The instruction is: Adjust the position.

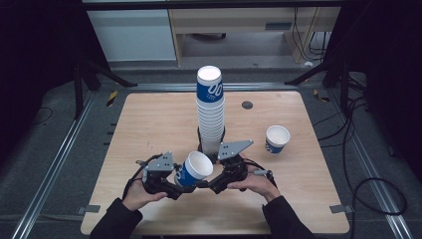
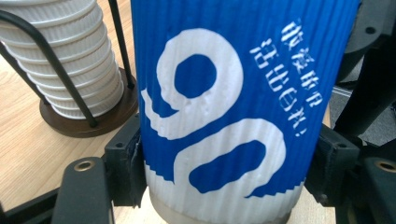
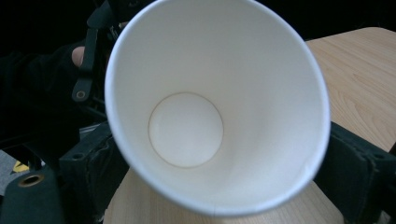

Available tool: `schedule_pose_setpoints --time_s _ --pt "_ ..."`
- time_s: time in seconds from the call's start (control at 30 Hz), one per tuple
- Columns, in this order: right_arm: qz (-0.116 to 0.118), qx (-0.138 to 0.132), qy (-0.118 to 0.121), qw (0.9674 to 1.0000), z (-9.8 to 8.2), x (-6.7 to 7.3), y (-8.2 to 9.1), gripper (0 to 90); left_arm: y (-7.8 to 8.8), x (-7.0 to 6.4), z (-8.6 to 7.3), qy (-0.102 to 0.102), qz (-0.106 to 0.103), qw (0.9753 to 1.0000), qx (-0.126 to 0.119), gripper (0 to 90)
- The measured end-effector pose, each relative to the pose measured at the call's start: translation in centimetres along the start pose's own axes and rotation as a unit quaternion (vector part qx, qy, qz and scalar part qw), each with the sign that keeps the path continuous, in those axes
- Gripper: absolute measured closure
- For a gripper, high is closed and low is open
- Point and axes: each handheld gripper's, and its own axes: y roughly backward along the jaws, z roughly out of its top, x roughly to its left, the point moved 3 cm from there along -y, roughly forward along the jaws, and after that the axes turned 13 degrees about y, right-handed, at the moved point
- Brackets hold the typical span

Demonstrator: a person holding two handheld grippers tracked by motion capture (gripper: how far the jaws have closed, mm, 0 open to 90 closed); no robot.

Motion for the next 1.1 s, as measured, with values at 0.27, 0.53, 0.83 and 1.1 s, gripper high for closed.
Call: schedule_pose_setpoints --time_s 0.27,0.53,0.83,1.1 --pt "0.011 -0.008 -0.009 0.9999 0.1 0.2 -0.7 14.3 -0.5 -0.5 0.1 -0.002 0.001 0.9999 -0.011 27.6" --pt "0.017 -0.011 -0.007 0.9998 -0.1 0.3 -0.9 18.5 -0.8 -0.5 0.0 0.002 -0.003 1.0 -0.005 27.5" --pt "0.011 -0.016 0.003 0.9998 0.2 0.3 -0.5 19.9 -0.8 -0.4 -0.1 0.006 -0.002 1.0 -0.002 25.6" --pt "-0.031 -0.028 0.009 0.9991 0.7 -0.5 1.7 19.9 -0.7 0.5 -0.5 0.021 0.013 0.9997 0.004 23.0"
